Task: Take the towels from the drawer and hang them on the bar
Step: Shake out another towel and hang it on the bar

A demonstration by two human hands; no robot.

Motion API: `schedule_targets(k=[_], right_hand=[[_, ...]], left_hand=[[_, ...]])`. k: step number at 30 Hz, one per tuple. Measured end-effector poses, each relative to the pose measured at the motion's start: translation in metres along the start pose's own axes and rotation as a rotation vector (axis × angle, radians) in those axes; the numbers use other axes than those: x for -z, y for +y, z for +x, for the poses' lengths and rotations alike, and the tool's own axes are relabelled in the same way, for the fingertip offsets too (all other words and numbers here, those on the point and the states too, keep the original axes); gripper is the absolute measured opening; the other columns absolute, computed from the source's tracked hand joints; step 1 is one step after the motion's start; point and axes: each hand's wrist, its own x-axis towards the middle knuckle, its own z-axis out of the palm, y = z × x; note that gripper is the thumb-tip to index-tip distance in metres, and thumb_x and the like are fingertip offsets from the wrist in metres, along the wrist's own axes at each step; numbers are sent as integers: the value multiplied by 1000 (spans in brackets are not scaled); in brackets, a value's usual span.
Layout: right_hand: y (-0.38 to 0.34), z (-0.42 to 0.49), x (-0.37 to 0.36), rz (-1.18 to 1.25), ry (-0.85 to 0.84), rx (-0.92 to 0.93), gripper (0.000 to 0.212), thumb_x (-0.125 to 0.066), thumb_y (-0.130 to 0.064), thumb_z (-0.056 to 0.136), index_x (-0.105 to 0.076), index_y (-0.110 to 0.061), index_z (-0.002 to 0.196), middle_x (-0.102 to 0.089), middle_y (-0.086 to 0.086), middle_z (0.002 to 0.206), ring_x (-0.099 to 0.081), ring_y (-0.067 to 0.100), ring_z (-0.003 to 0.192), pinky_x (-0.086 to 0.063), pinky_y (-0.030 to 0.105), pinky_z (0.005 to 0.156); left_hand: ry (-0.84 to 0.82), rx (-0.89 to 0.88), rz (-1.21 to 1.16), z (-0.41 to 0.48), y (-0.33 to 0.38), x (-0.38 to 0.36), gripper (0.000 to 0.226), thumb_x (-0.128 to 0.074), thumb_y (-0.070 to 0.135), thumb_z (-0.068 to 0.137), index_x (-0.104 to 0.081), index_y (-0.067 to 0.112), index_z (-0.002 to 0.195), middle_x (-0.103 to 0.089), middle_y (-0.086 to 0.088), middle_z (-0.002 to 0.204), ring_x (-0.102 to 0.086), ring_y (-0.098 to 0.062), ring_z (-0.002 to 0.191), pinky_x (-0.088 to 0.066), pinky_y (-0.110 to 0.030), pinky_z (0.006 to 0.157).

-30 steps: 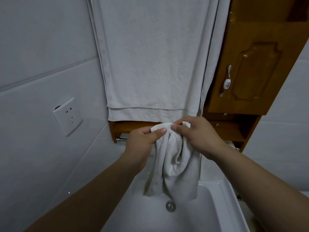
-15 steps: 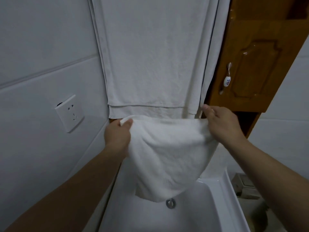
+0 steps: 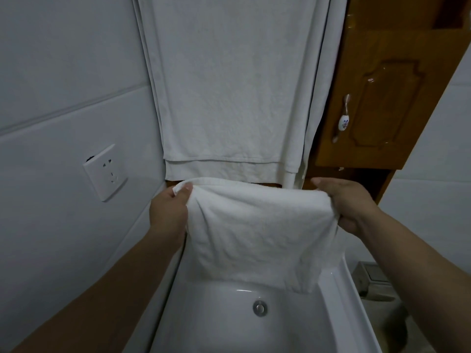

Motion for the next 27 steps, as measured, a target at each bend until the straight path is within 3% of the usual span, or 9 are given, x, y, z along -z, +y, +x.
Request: schedule_targets(k=[2,6,12,16,19,23,27], right_hand=[[2,-2,0,37,-55,-17,23,-64,-12,94,-70,-9,116,-71,3,102,-68,18,91,-52,26,65],[11,3,2,90,-121,-62,32,-64,-3,92,-67,-9,123,-66,11,122,-64,28,106,-55,36,82],[28,6,3,-119,-244,-212,51,-66,3,88,-54,-3,138,-59,14,132,-60,30,109,-53,42,93],[35,5,4,-196,-330,-277,50,-61,9,88,-52,4,137,-65,7,106,-63,26,98,-54,35,83],[45,7,6,-287,-389,-295,48,-62,10,87,-59,-1,133,-68,9,110,-68,28,97,-57,37,85],[58,16,8,-297,-309,-238,46,-67,12,84,-66,-7,126,-58,11,132,-67,29,101,-56,46,95],[55,14,5,-402,-115,-46,52,-68,6,86,-62,-16,132,-59,3,119,-57,22,103,-53,37,88]], left_hand=[[0,35,-32,-1,2,0,8,-69,26,92,-75,22,93,-76,0,95,-70,-19,95,-55,-35,86],[16,25,-55,-1,10,1,7,-68,22,92,-74,18,93,-75,-6,96,-70,-23,96,-56,-39,89],[32,-38,35,-3,16,2,12,-68,30,91,-75,20,92,-76,-3,92,-71,-24,93,-57,-47,90],[55,-151,168,-11,24,1,21,-62,29,95,-74,14,105,-72,2,91,-66,-12,87,-52,-26,75],[48,-208,252,-14,26,0,22,-60,31,96,-72,12,99,-70,-5,90,-61,-11,78,-47,-23,67],[34,-211,310,-14,25,-3,20,-59,34,96,-67,21,84,-68,-1,84,-60,-11,75,-47,-23,65],[-29,-183,381,-19,22,-9,19,-60,33,96,-62,31,77,-66,9,79,-60,-8,76,-47,-25,66]])
